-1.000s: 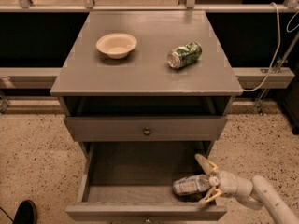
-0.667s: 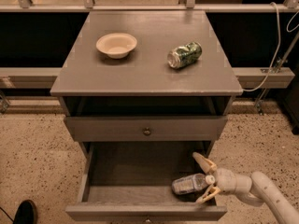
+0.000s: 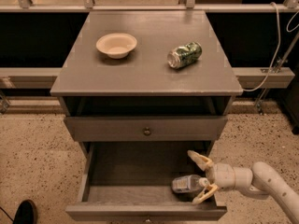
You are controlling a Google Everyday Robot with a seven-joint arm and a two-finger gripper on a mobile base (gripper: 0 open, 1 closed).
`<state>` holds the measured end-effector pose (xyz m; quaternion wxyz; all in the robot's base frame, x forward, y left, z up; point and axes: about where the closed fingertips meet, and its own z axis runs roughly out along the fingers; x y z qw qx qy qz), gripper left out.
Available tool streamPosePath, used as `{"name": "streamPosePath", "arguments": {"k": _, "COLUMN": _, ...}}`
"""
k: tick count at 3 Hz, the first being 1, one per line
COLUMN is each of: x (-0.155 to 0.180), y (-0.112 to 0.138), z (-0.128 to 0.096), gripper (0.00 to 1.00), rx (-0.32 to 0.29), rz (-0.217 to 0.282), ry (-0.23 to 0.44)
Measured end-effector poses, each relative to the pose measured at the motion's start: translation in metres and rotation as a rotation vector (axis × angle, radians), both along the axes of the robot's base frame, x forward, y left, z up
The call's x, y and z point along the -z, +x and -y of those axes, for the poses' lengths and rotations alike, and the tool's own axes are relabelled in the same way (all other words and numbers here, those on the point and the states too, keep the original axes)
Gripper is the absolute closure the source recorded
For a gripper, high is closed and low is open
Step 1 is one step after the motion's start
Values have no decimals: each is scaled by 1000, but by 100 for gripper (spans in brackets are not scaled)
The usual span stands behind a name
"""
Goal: Place blue plastic bottle into middle drawer
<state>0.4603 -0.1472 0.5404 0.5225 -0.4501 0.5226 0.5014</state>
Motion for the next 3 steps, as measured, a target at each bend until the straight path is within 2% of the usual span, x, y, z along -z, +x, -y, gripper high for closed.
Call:
{"name": "streamPosePath", "arguments": {"k": 1, "x": -16, "y": -2, "z": -19, "gripper": 0, "rx": -26, "rz": -3, "ry": -34}}
{"name": "streamPosePath", "arguments": {"k": 2, "x": -24, "y": 0, "z": -25, "gripper": 0, "rx": 0, "rz": -10, "ry": -36}}
{"name": "streamPosePath", "arguments": {"k": 3, "x": -24, "y": 0, "z": -25, "gripper": 0, "rx": 0, "rz": -10, "ry": -36}}
